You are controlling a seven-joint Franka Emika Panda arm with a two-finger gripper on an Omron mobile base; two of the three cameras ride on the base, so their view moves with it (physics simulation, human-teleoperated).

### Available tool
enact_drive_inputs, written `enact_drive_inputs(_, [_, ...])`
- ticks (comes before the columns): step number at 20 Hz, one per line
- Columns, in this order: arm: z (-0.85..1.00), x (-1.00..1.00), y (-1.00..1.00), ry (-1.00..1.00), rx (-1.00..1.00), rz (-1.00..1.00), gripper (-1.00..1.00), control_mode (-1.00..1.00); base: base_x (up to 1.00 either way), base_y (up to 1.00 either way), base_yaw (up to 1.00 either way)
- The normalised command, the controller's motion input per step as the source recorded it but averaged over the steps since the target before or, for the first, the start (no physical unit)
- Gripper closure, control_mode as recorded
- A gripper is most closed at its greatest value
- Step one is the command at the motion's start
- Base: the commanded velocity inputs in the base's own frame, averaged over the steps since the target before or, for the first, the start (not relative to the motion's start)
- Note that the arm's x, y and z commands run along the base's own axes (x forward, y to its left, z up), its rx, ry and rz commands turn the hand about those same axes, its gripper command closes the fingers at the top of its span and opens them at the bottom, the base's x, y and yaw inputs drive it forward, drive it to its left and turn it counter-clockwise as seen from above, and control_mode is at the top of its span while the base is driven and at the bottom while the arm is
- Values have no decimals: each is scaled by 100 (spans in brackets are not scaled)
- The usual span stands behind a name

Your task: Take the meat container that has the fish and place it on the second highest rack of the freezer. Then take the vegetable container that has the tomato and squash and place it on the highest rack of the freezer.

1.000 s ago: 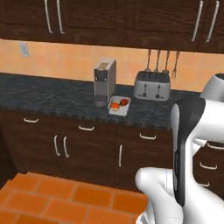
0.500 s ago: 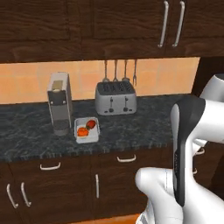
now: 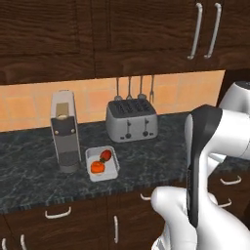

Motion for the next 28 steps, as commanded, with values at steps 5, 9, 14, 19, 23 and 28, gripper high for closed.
enact_drive_inputs(5, [0,0,0,0,0,0,-100,100,61,16,0])
enact_drive_inputs(9, [-6,0,5,0,0,2,-100,-100,40,5,0])
enact_drive_inputs(14, [-49,-12,95,4,-10,33,-100,-100,0,0,0])
enact_drive_inputs(19, [-57,46,100,11,-4,42,-100,-100,0,0,0])
enact_drive_inputs(23, [-66,92,90,17,-1,29,-100,-100,0,0,0])
enact_drive_inputs(28, [-69,96,59,15,-2,14,-100,-100,0,0,0])
